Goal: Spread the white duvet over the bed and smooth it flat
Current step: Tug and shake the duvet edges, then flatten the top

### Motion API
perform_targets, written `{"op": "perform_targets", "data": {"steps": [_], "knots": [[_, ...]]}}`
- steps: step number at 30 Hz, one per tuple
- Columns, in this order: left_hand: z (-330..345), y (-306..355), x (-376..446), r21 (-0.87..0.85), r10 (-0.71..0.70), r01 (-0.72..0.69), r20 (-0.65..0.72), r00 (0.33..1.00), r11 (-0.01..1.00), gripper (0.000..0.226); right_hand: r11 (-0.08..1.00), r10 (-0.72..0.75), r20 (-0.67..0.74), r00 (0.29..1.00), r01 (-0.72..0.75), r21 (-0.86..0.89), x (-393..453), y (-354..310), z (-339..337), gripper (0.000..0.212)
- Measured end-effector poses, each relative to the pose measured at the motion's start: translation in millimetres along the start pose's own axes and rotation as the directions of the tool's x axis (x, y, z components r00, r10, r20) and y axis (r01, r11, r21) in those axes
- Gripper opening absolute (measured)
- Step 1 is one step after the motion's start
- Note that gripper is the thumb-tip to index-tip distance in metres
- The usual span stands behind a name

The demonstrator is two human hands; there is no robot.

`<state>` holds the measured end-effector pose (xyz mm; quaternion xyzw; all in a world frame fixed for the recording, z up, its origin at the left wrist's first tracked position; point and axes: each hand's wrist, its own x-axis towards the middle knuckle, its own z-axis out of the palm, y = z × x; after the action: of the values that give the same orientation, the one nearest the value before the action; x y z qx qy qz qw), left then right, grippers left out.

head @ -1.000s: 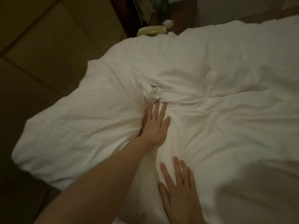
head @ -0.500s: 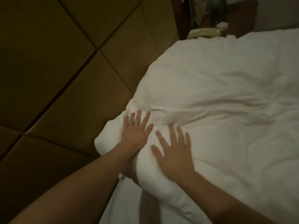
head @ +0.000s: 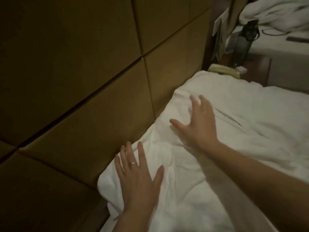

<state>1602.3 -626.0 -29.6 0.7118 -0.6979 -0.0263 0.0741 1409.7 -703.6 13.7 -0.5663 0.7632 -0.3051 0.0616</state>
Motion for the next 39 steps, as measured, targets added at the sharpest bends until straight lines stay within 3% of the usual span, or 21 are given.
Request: {"op": "perform_targets", "data": {"steps": [3, 4, 5, 7, 9, 11, 13, 15, 17, 19, 20, 22, 23, 24, 27, 30, 31, 33, 35, 36, 39], "knots": [[-10, -4, 29, -0.077, -0.14, 0.166, 0.27, 0.953, 0.983, 0.095, 0.949, 0.286, 0.355, 0.89, -0.315, 0.026, 45, 21, 33, 0.125], [-12, -10, 34, -0.118, -0.151, 0.206, 0.363, 0.919, 0.971, 0.091, 0.946, 0.281, 0.467, 0.838, -0.325, 0.013, 40, 25, 41, 0.12], [-16, -18, 34, -0.17, -0.143, 0.226, 0.397, 0.907, 0.959, 0.082, 0.962, 0.244, 0.482, 0.841, -0.272, -0.013, 32, 27, 48, 0.105], [-25, -41, 30, -0.29, -0.146, 0.243, 0.318, 0.937, 0.926, 0.058, 0.994, 0.103, 0.27, 0.957, -0.107, -0.001, 30, 20, 57, 0.067], [-28, -61, 21, -0.232, -0.169, 0.228, 0.247, 0.954, 0.946, 0.048, 0.996, -0.083, 0.051, 0.995, 0.08, 0.05, 42, 3, 57, 0.045], [-17, -73, 14, -0.131, -0.166, 0.201, 0.236, 0.957, 0.971, 0.048, 0.964, -0.211, 0.194, 0.958, 0.237, -0.12, 50, -9, 75, 0.045], [2, -71, 10, -0.088, -0.143, 0.173, 0.274, 0.951, 0.981, 0.041, 0.92, -0.073, 0.45, 0.89, 0.235, -0.315, 45, -2, 108, 0.051], [9, -58, 14, -0.045, -0.096, 0.105, 0.171, 0.981, 0.993, 0.043, 0.896, 0.049, 0.51, 0.859, 0.188, -0.403, 44, 5, 124, 0.053], [6, -41, 9, -0.113, 0.022, -0.031, -0.08, 0.997, 0.993, 0.059, 0.904, 0.035, 0.386, 0.922, 0.135, -0.405, 39, -4, 122, 0.048], [4, -21, -1, -0.237, 0.194, -0.258, -0.263, 0.945, 0.937, 0.059, 0.968, -0.2, 0.06, 0.978, 0.206, -0.143, 19, -23, 109, 0.041], [10, -16, -4, -0.286, 0.238, -0.307, -0.251, 0.938, 0.908, 0.059, 0.934, -0.356, -0.027, 0.934, 0.357, 0.019, 1, -33, 99, 0.038], [34, -21, -6, -0.267, 0.2, -0.223, -0.11, 0.974, 0.938, 0.069, 0.715, -0.685, 0.248, 0.685, 0.698, 0.046, -30, -25, 88, 0.042], [48, -31, -8, -0.195, 0.16, -0.164, -0.037, 0.986, 0.967, 0.073, 0.625, -0.686, 0.464, 0.56, 0.78, -0.018, -34, -6, 86, 0.05], [59, -42, -12, -0.145, 0.135, -0.129, 0.03, 0.99, 0.981, 0.075, 0.596, -0.583, 0.624, 0.52, 0.796, -0.105, -26, 16, 87, 0.058], [74, -62, -28, -0.075, 0.055, -0.048, 0.1, 0.993, 0.996, 0.074, 0.65, -0.306, 0.661, 0.685, 0.657, -0.381, 24, 57, 93, 0.079], [52, -35, -46, -0.169, -0.129, 0.134, 0.04, 0.991, 0.976, 0.069, 0.68, -0.471, 0.522, 0.711, 0.67, -0.298, 28, 26, 80, 0.061], [45, -17, -55, -0.255, -0.125, 0.117, -0.015, 0.992, 0.96, 0.066, 0.699, -0.559, 0.461, 0.689, 0.691, -0.185, 10, 12, 66, 0.051], [43, 24, -76, -0.362, 0.008, -0.062, -0.15, 0.989, 0.93, 0.062, 0.584, -0.745, 0.468, 0.475, 0.804, 0.114, -35, 11, 38, 0.043], [61, 51, -95, -0.326, 0.115, -0.155, -0.138, 0.984, 0.933, 0.07, 0.398, -0.716, 0.668, 0.202, 0.904, 0.154, -55, 55, 19, 0.048], [73, 53, -100, -0.304, 0.13, -0.151, -0.086, 0.988, 0.941, 0.076, 0.373, -0.645, 0.737, 0.201, 0.925, 0.074, -48, 85, 12, 0.05], [101, 40, -108, -0.243, 0.088, -0.078, 0.032, 0.996, 0.967, 0.08, 0.572, -0.424, 0.673, 0.606, 0.755, -0.32, -5, 158, 0, 0.053]]}}
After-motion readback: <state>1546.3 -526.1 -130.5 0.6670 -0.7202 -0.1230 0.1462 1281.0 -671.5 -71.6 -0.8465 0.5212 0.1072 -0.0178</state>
